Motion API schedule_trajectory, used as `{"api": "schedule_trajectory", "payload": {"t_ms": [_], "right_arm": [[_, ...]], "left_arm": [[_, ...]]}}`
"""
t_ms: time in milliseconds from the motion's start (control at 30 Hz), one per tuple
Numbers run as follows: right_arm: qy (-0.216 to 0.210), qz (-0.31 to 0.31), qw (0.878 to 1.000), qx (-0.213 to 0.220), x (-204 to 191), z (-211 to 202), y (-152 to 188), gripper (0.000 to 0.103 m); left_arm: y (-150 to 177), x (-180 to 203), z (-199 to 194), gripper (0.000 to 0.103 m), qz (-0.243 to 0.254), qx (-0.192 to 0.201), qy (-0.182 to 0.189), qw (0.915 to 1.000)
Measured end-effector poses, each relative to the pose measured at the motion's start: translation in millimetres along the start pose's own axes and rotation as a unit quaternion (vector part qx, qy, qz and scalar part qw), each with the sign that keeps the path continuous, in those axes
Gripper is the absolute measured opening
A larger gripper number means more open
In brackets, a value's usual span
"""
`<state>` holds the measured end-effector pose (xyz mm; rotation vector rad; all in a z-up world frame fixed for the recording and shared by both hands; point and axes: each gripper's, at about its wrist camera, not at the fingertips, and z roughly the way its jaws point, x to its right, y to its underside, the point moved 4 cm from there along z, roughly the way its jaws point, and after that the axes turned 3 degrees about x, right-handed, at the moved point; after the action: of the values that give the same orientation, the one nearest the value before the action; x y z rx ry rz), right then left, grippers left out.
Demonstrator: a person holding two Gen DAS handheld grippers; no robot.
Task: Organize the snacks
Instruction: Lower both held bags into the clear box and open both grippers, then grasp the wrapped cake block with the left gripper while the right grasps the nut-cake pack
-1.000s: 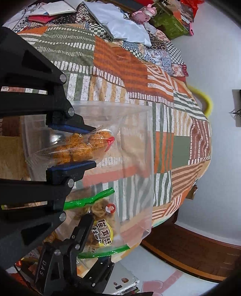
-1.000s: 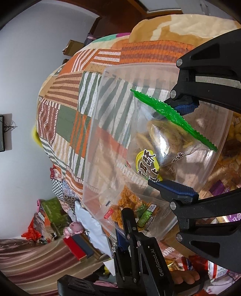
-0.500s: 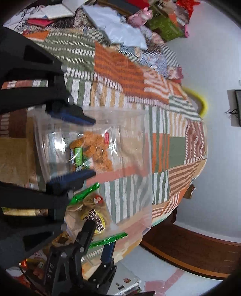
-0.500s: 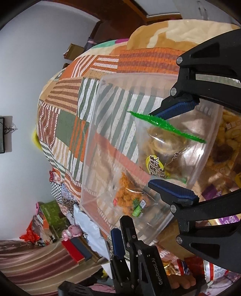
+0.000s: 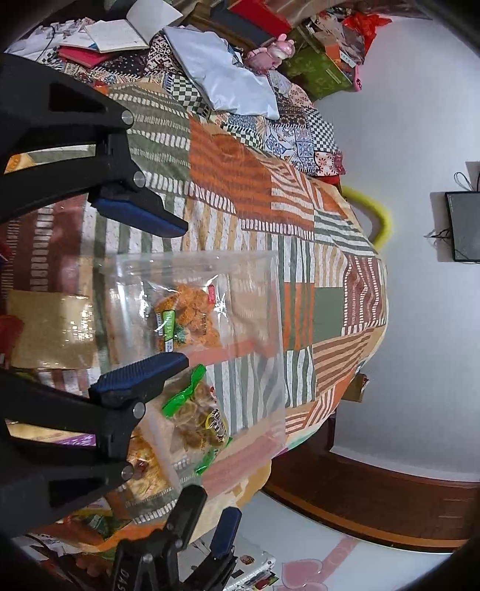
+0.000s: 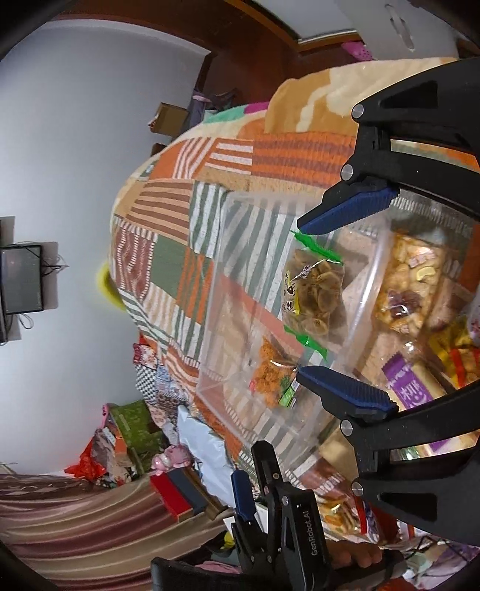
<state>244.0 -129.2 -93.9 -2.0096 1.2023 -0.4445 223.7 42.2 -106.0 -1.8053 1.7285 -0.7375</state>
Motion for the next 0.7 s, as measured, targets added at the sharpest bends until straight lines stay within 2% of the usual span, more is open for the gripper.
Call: {"api": "schedule_trajectory", "payload": {"t_ms": [100,367,533,700], "right_arm": [[-0.002,0.004,1.0,0.01,0.3,-11.6,2.2,0.072],[-0.005,0.008,1.0,0.023,-6.4,-34.9,18.8,0.073],[-0.001,0.011,1.0,0.018,-5.5,-35.2,35.3,0.076],[0.004,0.022,1.0,-0.005,3.4,-21.5,51.6,0.077]], "left_arm": [[4.1,-0.6,-8.0,0.069,-0.003,0.003,0.0,1.0],[29.2,0.7,-25.3,0.07,-0.006,-0.011,0.011,0.9999],[50.6,4.2,-21.0,0.071,0.0,-0.035,0.022,0.9991],[68.1,11.3,-8.9,0.071,0.012,-0.062,0.03,0.9975]]}}
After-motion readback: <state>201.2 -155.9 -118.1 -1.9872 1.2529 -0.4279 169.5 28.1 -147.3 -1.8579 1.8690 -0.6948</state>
